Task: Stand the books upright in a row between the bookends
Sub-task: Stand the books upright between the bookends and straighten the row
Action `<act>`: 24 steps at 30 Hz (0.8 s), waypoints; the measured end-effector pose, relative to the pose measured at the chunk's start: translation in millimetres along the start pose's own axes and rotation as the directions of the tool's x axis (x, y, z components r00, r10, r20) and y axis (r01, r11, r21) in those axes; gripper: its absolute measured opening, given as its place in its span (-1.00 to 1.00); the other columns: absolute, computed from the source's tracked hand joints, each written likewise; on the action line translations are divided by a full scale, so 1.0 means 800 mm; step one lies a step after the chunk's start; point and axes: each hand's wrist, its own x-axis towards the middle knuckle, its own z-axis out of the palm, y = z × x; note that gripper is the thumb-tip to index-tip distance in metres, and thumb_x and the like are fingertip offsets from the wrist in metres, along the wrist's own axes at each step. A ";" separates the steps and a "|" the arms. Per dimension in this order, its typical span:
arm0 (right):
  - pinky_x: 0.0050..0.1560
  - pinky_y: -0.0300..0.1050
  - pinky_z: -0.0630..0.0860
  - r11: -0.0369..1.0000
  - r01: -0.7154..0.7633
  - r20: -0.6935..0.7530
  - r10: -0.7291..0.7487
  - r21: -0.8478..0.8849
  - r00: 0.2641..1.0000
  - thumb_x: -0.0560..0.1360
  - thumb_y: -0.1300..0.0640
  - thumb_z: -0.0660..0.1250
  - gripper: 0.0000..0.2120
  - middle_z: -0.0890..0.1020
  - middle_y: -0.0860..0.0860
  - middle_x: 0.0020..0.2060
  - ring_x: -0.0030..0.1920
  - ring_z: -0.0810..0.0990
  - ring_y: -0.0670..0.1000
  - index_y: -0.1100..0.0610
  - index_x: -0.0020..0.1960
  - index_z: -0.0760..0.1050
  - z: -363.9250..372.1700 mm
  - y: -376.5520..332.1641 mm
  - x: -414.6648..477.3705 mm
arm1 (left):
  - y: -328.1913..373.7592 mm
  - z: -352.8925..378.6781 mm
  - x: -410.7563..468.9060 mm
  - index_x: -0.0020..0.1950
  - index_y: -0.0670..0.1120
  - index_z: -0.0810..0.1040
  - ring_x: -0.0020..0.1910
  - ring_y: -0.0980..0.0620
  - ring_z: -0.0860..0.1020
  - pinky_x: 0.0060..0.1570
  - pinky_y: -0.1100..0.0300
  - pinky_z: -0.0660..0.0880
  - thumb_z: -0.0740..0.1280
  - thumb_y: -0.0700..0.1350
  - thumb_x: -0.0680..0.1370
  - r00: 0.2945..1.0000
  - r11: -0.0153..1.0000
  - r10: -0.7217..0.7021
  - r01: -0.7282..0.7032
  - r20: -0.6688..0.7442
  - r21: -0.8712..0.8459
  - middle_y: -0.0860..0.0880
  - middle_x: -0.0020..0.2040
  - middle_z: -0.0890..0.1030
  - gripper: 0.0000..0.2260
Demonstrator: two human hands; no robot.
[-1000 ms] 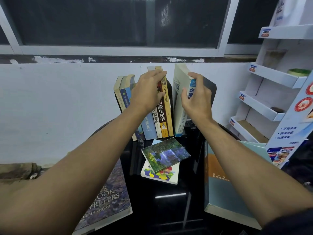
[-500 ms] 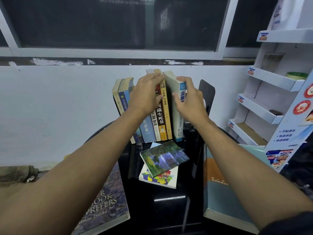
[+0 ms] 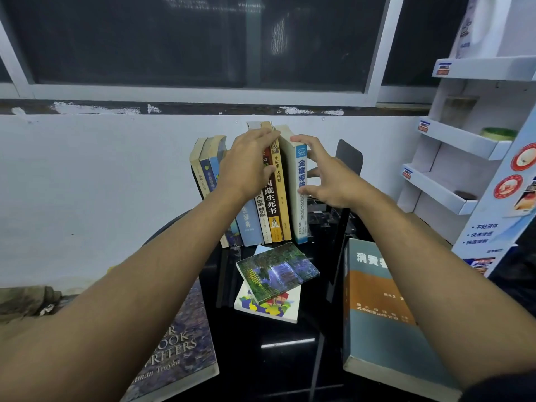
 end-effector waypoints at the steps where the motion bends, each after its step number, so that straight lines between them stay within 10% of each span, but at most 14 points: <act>1: 0.05 0.14 0.67 1.000 0.001 -0.005 -0.001 -0.007 1.000 0.49 0.32 0.48 -0.09 0.45 -0.12 0.41 0.20 0.59 -0.02 -0.37 0.46 0.05 0.000 0.000 0.001 | 0.000 0.000 0.000 0.55 0.04 0.36 0.50 -0.05 0.32 0.44 -0.09 0.35 0.47 -0.13 0.54 1.000 1.000 -0.001 0.001 -0.001 -0.001 0.04 0.52 0.41 -0.40; 24: -0.30 -0.37 0.51 0.998 0.012 -0.076 -0.016 -0.055 0.997 0.54 0.35 0.41 -0.19 0.48 -0.02 0.38 0.18 0.49 -0.09 -0.22 0.50 0.07 0.019 -0.003 0.012 | 0.003 0.005 0.001 0.55 0.06 0.37 0.50 -0.03 0.32 0.42 -0.10 0.37 0.48 -0.11 0.53 1.000 1.000 -0.013 0.014 -0.015 0.029 0.05 0.52 0.41 -0.39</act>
